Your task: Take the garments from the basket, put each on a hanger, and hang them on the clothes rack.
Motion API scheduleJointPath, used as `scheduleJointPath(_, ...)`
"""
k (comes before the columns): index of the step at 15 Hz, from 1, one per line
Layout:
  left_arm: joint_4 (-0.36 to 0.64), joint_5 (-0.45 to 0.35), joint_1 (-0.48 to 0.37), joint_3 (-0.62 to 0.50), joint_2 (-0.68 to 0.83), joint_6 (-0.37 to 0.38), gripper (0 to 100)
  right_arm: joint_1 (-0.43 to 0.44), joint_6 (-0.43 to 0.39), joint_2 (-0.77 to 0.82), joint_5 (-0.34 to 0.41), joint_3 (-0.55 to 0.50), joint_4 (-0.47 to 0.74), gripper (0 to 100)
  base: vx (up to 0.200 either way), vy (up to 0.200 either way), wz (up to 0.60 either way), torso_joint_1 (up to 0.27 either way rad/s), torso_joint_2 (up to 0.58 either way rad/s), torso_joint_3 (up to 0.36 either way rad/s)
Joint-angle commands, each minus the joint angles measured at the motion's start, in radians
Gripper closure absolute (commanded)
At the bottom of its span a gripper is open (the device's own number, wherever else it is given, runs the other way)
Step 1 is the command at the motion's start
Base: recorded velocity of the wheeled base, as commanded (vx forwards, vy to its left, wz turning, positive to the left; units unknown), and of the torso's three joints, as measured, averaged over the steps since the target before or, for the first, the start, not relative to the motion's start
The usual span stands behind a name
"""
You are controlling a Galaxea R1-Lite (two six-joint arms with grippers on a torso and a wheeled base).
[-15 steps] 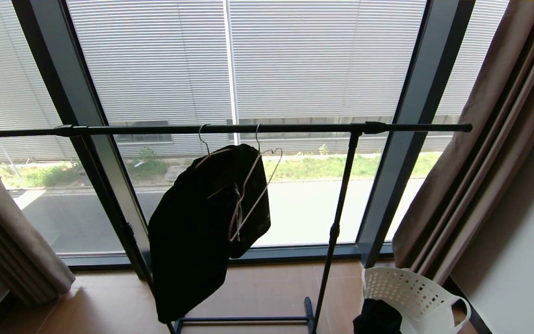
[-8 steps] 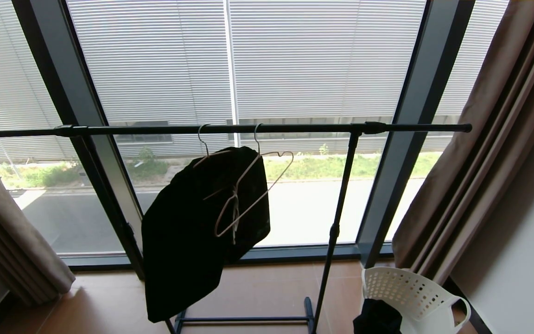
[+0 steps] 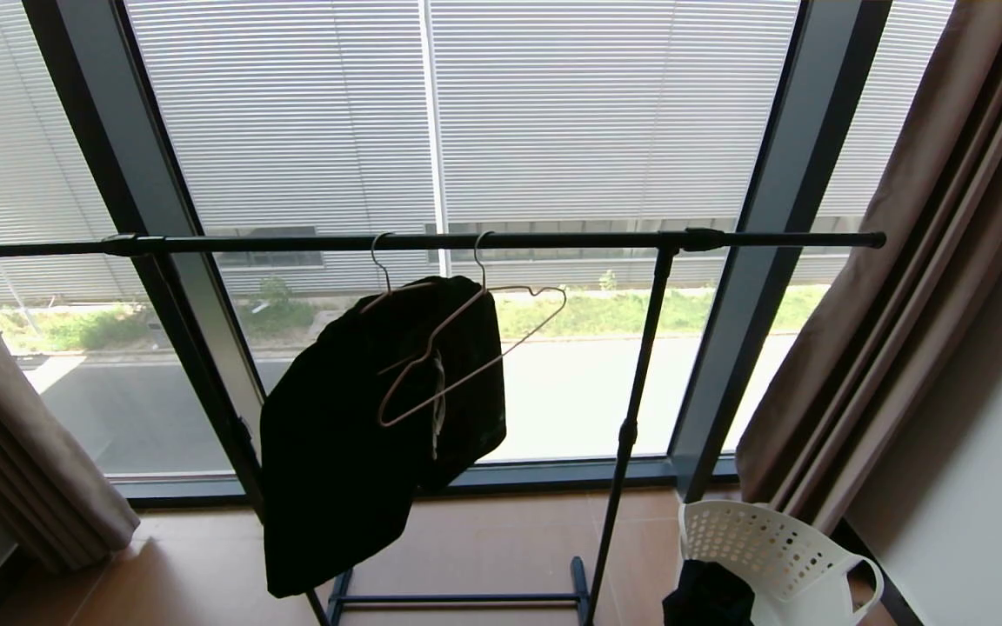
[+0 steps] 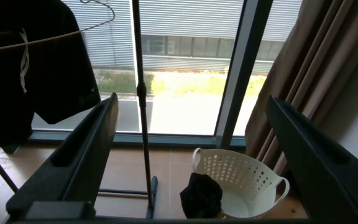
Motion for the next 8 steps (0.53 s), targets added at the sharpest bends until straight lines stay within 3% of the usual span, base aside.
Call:
scheduleJointPath(1, -0.001, 0.0, 0.0, 0.0, 0.006, 0.0, 0, 0.0, 0.0, 0.001, 0.001, 0.0, 0.0, 0, 0.0, 0.0, 0.0, 0.0, 0.0, 0.0)
scheduleJointPath(4, -0.01, 0.002, 0.0, 0.0, 0.006, -0.052, 0, 0.0, 0.0, 0.001, 0.003, 0.0, 0.001, 0, 0.0, 0.0, 0.0, -0.121, 0.28, 0.165)
scheduleJointPath(8, -0.01, -0.001, 0.0, 0.0, 0.006, -0.048, 0, 0.0, 0.003, 0.001, 0.001, 0.0, 0.001, 0, 0.0, 0.0, 0.0, -0.137, 0.35, 0.198)
